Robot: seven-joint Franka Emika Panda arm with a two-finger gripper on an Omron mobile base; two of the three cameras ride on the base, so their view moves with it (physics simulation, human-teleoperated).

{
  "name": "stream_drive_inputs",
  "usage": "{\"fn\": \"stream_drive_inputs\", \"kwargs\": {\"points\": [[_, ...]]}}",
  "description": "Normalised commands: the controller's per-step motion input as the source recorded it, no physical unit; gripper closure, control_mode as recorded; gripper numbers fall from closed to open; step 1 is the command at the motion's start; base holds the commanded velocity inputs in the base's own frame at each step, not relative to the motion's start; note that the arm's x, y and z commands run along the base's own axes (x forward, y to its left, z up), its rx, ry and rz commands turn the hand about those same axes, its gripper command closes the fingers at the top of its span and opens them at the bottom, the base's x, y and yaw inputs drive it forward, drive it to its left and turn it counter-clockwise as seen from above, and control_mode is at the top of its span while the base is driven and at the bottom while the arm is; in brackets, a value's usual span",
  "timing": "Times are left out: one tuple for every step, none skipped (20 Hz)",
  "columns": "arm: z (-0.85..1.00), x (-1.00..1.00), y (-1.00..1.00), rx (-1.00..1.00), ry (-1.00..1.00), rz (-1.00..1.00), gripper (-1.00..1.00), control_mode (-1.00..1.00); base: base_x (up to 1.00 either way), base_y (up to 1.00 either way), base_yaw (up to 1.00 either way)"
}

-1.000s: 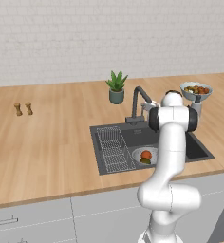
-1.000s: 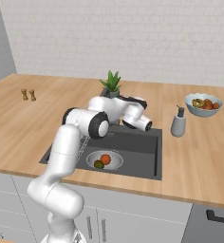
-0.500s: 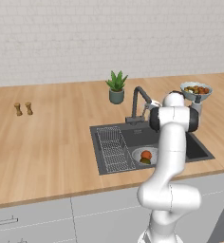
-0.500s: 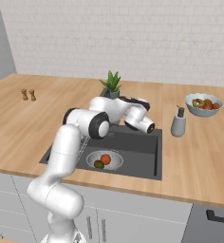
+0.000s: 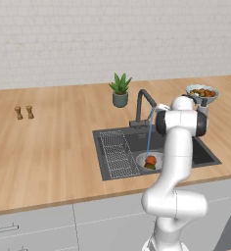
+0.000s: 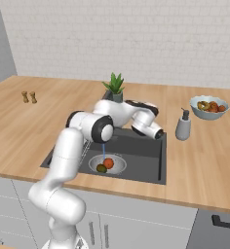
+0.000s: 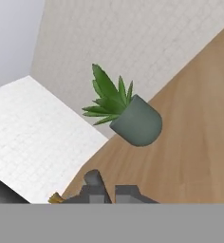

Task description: Put the colander in the sink, put the mango, orange in the colander, and turn on the sink faucet and pour water over the colander.

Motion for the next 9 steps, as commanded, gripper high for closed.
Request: {"fn": "stream_drive_inputs", "kwargs": {"points": [[0.0, -0.19, -0.4, 0.0, 0.01, 0.0, 1.0, -1.0, 0.0, 0.0, 0.0], [0.0, -0.26, -0.34, 0.0, 0.0, 0.0, 1.0, -1.0, 0.0, 0.0, 0.0], [0.0, -0.34, -0.32, 0.0, 0.0, 0.0, 1.0, -1.0, 0.0, 0.0, 0.0], [0.0, -0.35, -0.3, 0.01, 0.01, 0.0, 1.0, -1.0, 0.0, 0.0, 0.0], [0.03, -0.39, -0.31, 0.03, 0.01, 0.0, 1.0, -1.0, 0.0, 0.0, 0.0], [0.07, -0.4, -0.3, 0.03, 0.0, 0.0, 1.0, -1.0, 0.0, 0.0, 0.0], [0.11, -0.42, -0.27, 0.03, 0.0, 0.0, 1.0, -1.0, 0.0, 0.0, 0.0], [0.16, -0.47, -0.29, 0.03, 0.0, 0.0, 1.0, -1.0, 0.0, 0.0, 0.0], [0.19, -0.51, -0.29, 0.03, 0.0, 0.0, 1.0, -1.0, 0.0, 0.0, 0.0]]}}
